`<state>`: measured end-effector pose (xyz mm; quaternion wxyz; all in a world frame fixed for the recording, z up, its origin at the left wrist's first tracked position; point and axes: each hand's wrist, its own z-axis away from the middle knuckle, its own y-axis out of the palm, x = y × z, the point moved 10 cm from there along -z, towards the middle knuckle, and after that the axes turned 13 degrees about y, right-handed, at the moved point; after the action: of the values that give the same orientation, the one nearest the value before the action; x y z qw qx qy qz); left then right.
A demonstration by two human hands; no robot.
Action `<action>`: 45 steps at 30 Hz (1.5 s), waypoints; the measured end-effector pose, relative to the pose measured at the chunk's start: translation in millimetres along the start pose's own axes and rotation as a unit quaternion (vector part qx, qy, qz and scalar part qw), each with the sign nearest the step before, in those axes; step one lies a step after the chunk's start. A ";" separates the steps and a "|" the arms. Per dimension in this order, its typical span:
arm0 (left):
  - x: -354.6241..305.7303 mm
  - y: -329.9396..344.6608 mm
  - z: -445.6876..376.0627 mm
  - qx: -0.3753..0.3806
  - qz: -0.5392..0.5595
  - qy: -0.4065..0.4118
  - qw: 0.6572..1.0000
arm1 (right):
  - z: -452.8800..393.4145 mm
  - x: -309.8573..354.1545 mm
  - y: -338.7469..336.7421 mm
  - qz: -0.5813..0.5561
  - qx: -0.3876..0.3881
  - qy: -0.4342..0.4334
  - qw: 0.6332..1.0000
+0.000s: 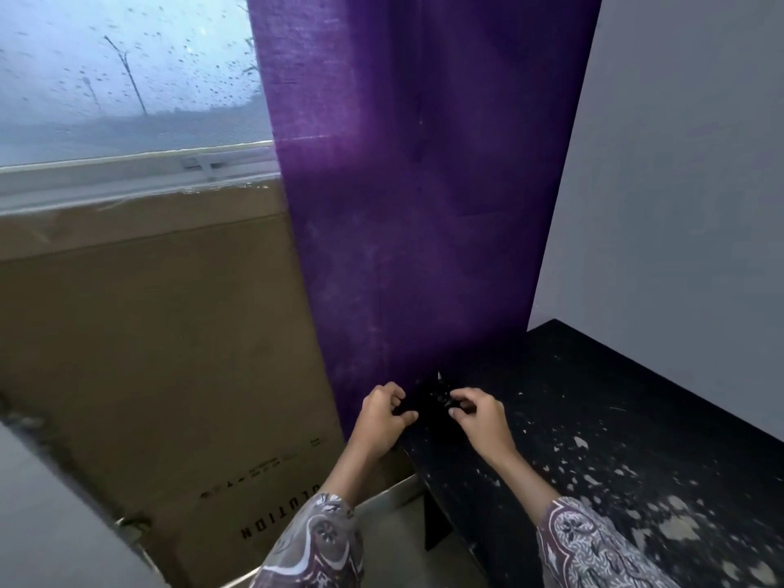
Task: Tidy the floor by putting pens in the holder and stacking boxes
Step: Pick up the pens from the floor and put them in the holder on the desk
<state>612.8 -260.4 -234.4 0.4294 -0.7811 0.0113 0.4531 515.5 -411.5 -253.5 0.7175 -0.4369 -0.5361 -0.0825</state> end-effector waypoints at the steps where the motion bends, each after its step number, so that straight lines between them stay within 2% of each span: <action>1: -1.8 -6.5 11.4 -0.002 -0.005 0.002 1.000 | 10.6 4.4 0.7 -0.003 0.002 -0.003 1.000; 7: 2.9 -54.8 112.8 0.020 -0.064 -0.012 0.998 | 105.1 34.7 21.0 -0.015 0.025 -0.019 0.999; 13: 27.5 -100.7 232.4 0.062 -0.139 -0.061 0.986 | 208.4 57.3 58.3 -0.034 0.064 -0.030 0.997; 20: 57.9 -165.9 362.4 0.070 -0.205 -0.126 0.968 | 326.0 89.6 111.0 -0.017 0.157 -0.067 0.985; 31: 78.2 -227.6 520.7 0.012 -0.167 -0.218 0.962 | 446.6 124.9 189.5 0.083 0.299 -0.146 0.939; 39: 87.7 -224.1 655.8 -0.013 -0.154 -0.311 0.938 | 534.6 107.7 228.3 0.106 0.350 -0.160 0.917; 45: 99.1 -205.9 758.3 -0.029 -0.094 -0.373 0.923 | 610.7 70.8 267.3 0.149 0.402 -0.162 0.889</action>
<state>225.5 422.8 -336.8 0.4206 -0.5651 -0.2362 0.6693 275.5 211.8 -311.4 0.7388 -0.1929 -0.5608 0.3200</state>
